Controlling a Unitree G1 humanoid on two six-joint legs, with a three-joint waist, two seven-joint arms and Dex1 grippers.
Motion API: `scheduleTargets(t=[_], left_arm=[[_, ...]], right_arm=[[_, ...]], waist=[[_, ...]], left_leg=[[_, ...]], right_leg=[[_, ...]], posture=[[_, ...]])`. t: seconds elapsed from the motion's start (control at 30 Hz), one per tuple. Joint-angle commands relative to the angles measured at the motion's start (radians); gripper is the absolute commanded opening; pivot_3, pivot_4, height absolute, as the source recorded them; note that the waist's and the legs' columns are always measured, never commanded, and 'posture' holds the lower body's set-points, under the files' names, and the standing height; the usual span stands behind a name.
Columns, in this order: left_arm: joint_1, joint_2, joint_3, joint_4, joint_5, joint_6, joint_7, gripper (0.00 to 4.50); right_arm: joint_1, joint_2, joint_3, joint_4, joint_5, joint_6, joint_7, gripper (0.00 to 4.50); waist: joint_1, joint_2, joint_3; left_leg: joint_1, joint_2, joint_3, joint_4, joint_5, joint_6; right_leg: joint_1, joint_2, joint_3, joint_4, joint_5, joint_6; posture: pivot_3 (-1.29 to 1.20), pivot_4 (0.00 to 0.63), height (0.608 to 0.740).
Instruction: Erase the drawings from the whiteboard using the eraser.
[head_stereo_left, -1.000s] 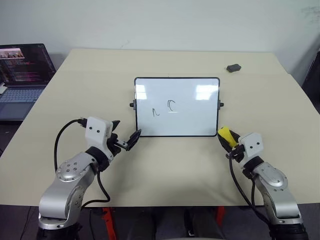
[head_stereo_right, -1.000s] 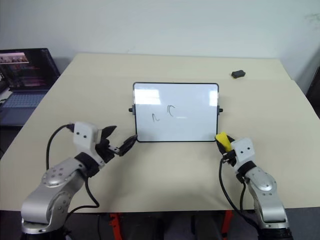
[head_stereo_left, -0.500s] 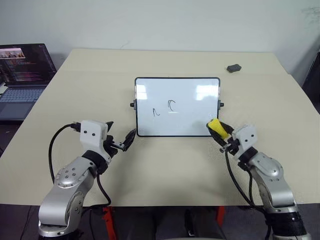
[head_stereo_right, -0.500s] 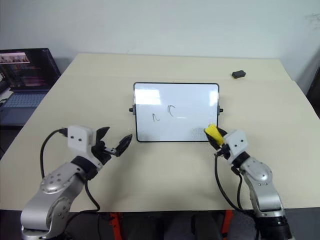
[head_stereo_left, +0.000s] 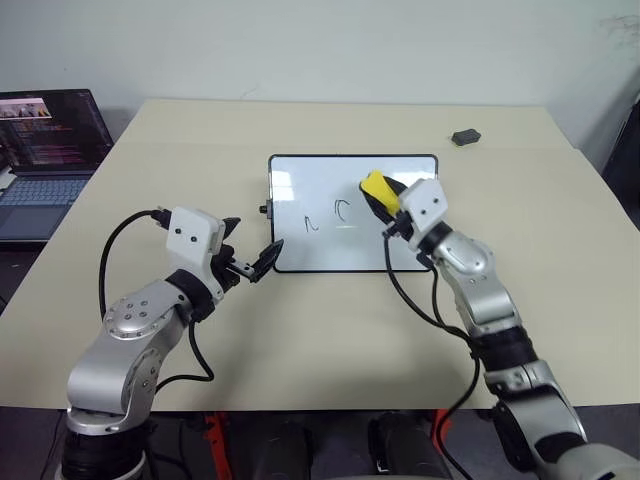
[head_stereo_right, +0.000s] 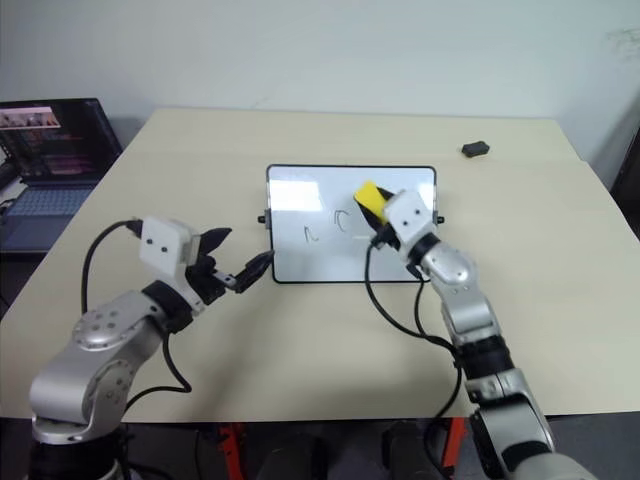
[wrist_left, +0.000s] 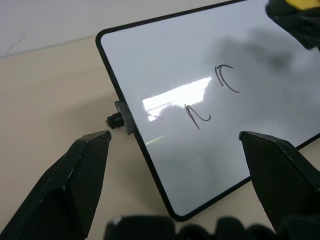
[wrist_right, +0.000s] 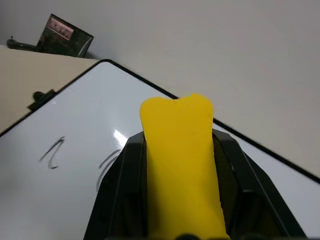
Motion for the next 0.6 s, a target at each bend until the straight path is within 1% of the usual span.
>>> scheduleTargets(t=[0.03, 0.13, 0.27, 0.4, 0.5, 0.6], left_arm=[[-0.023, 0.031, -0.008, -0.007, -0.014, 0.015, -0.035, 4.5], [-0.017, 0.038, -0.01, -0.003, -0.01, 0.018, -0.043, 4.5], [-0.009, 0.035, -0.015, -0.012, -0.011, 0.024, -0.044, 4.5], [-0.007, 0.035, -0.016, -0.018, -0.013, 0.028, -0.044, 4.5], [-0.012, 0.039, -0.012, -0.015, -0.015, 0.03, -0.046, 4.5], [-0.016, 0.039, -0.01, -0.012, -0.014, 0.031, -0.046, 4.5]], right_arm=[[-0.091, 0.02, 0.015, 0.139, -0.049, -0.079, -0.039, 1.33], [-0.154, 0.049, 0.028, 0.297, -0.082, -0.122, -0.078, 1.33], [-0.177, 0.078, 0.057, 0.411, -0.109, -0.137, -0.085, 1.33], [-0.162, 0.088, 0.085, 0.447, -0.129, -0.128, -0.063, 1.33], [-0.092, 0.084, 0.157, 0.45, -0.168, -0.051, 0.015, 1.33], [-0.046, 0.071, 0.182, 0.434, -0.185, -0.008, 0.039, 1.33]], waist=[[0.0, 0.0, 0.0], [-0.001, 0.0, 0.0], [-0.001, 0.0, 0.0], [-0.004, 0.0, 0.0], [-0.004, 0.0, -0.002], [-0.006, 0.0, -0.002]], left_leg=[[0.0, 0.0, 0.0, 0.0, 0.0, 0.0], [0.0, 0.0, 0.0, 0.001, 0.0, 0.0], [-0.001, 0.0, 0.0, 0.001, 0.0, 0.0], [0.0, 0.0, 0.0, 0.004, 0.0, 0.0], [0.001, 0.001, 0.0, 0.005, 0.0, 0.0], [0.006, 0.001, 0.0, 0.005, 0.0, 0.0]], right_leg=[[0.0, 0.0, 0.0, 0.0, 0.0, 0.0], [0.0, 0.0, 0.001, 0.0, 0.0, 0.0], [0.0, 0.0, 0.001, 0.0, 0.0, 0.0], [0.0, 0.0, 0.001, 0.002, 0.0, 0.0], [0.001, 0.0, 0.0, 0.003, 0.001, -0.001], [0.007, 0.0, 0.0, 0.003, 0.001, -0.001]], posture=[[0.0, 0.15, 0.74], [0.0, 0.15, 0.74], [0.0, 0.15, 0.74], [0.0, 0.15, 0.74], [0.0, 0.15, 0.74], [0.0, 0.15, 0.74]])
